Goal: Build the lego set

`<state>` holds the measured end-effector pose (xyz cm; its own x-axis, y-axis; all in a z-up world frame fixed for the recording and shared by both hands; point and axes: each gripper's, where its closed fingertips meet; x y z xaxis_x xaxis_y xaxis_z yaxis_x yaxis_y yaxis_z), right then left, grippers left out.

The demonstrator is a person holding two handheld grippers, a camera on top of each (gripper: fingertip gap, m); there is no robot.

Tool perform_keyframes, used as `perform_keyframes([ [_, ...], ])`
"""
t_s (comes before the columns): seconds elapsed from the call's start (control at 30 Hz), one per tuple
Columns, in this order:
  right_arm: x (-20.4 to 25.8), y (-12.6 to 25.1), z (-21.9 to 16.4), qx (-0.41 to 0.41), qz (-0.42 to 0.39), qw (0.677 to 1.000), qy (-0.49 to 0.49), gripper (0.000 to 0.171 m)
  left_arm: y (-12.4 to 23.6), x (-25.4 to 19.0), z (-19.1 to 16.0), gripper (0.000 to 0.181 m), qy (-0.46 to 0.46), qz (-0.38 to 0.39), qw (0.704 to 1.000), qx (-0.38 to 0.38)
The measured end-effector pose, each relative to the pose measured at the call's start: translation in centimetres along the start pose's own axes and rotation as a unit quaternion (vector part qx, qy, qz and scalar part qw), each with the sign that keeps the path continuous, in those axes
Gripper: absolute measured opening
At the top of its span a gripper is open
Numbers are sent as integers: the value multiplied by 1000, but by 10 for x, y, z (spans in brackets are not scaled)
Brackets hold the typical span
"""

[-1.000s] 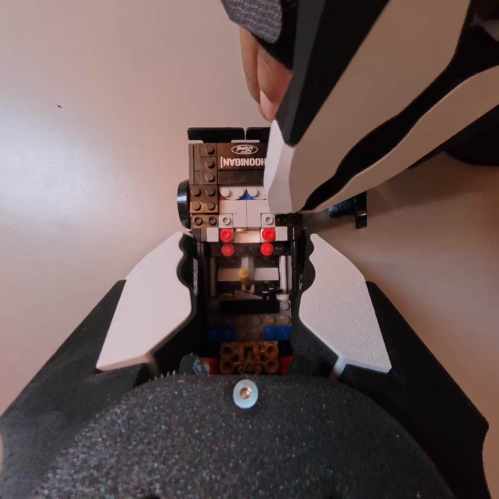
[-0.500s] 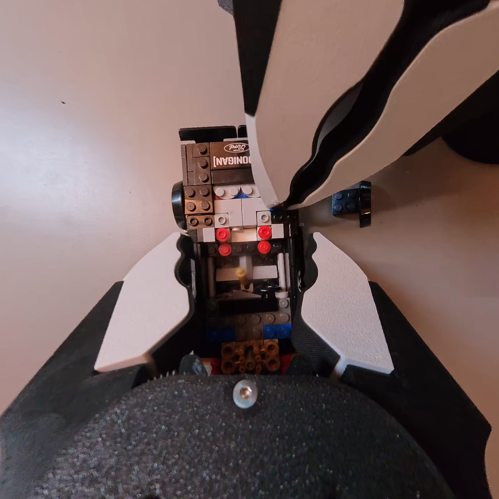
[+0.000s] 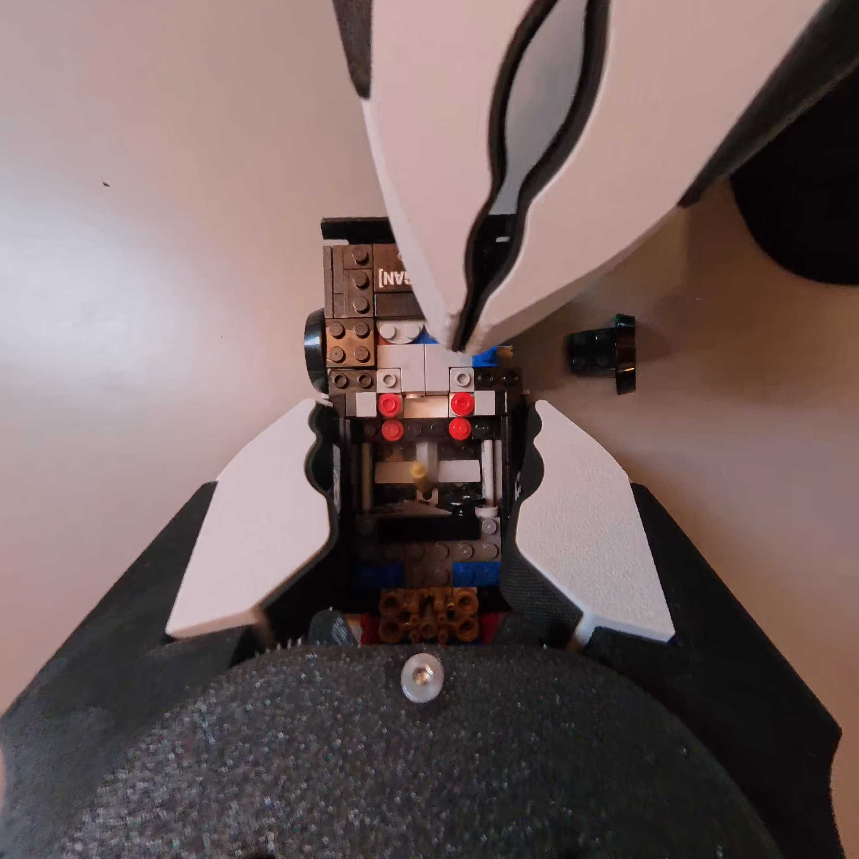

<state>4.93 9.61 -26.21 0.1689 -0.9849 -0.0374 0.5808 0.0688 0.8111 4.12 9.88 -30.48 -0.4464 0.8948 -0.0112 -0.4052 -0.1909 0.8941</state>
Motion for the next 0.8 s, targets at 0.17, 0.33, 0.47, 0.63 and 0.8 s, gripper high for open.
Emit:
perform_keyframes([
  [0.17, 1, 4, -6, 21, -74, 995, 57, 12, 0, 2, 1, 84, 1, 7, 1000, -2],
  [0.33, 10, -5, -16, 55, -114, 984, 126, 15, 1, 3, 0, 91, -6, 11, 1000, 3],
  [0.47, 9, -11, -16, 91, -132, 972, 174, 8, -2, -2, 4, 89, -9, 0, 1000, -3],
  [0.63, 10, -13, -16, 121, -112, 967, 195, 8, -1, 0, 5, 81, -4, 3, 1000, -5],
  [0.8, 10, -14, -15, 160, -90, 963, 197, 6, -1, 0, 4, 81, 2, 8, 1000, 4],
])
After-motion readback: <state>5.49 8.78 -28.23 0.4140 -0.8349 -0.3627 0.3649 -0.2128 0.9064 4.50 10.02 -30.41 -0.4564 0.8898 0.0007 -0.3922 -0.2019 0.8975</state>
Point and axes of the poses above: each gripper's, where its closed fingertips meet, y back along the fingers, z out of its top, x = y × z across the jaws, and after that the axes turned 8 degrees about x, right-handed
